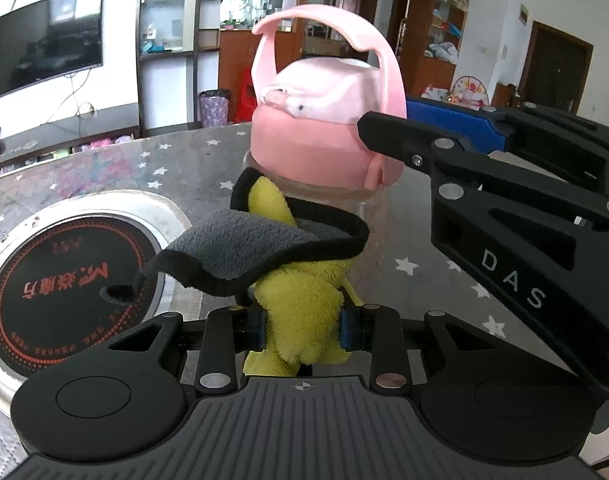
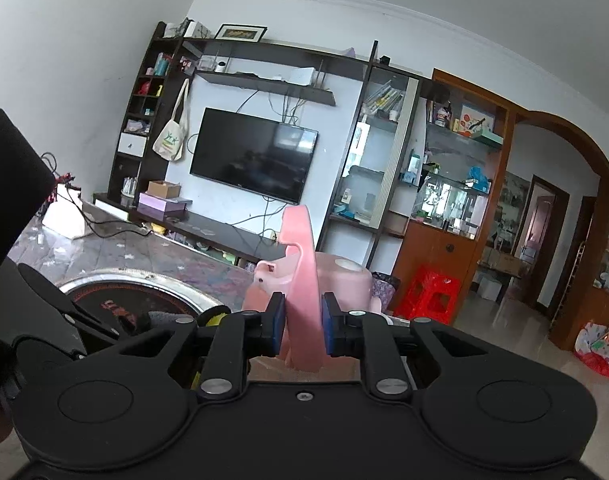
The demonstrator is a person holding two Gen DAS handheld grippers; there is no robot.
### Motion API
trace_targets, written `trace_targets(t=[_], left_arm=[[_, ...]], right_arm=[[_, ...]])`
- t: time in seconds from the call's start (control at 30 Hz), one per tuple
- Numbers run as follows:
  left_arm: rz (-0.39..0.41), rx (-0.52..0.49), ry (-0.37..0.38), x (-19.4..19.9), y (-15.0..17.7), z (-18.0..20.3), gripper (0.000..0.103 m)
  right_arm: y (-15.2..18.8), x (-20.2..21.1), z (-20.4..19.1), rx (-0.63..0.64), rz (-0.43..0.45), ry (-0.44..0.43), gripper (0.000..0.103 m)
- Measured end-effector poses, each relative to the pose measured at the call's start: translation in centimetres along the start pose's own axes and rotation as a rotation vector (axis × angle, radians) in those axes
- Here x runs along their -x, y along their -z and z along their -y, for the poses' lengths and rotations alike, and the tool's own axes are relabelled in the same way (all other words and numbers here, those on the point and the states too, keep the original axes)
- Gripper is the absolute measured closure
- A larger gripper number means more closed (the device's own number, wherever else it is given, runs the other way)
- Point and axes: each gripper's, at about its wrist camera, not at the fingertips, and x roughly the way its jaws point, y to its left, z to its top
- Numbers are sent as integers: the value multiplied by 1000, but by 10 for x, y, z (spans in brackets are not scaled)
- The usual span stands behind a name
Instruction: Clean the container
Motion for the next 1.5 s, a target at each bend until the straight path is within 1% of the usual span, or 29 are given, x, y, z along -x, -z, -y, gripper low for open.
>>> trace_targets(t=[0.2,0.37,0.5,0.6,0.97,1.13,1.3,1.4,1.5], left_arm=[[-9,8,30,-5,0,2,71],[-54,13,68,-22,6,9,71],[-67,1,59,-26,9,10,72],[-64,2,55,-22,4,7,72],[5,-38,10,-2,-24,-3,72],[32,-57,-6,4,-35,-2,72],[81,-70,-18,15,-50,-2,72],[83,-69,-16,11,-56,-3,72],[81,-81,-13,8,-55,0,72]], right_arm=[[8,9,-5,25,-8,7,83],[7,12,-3,32,-7,35,84],[13,15,1,5,-4,54,84],[18,18,4,-18,1,57,84],[26,27,20,-40,9,62,84],[22,30,32,-44,11,63,84],[18,33,43,-44,13,61,84],[18,37,50,-44,13,58,84],[15,37,55,-45,16,58,84]])
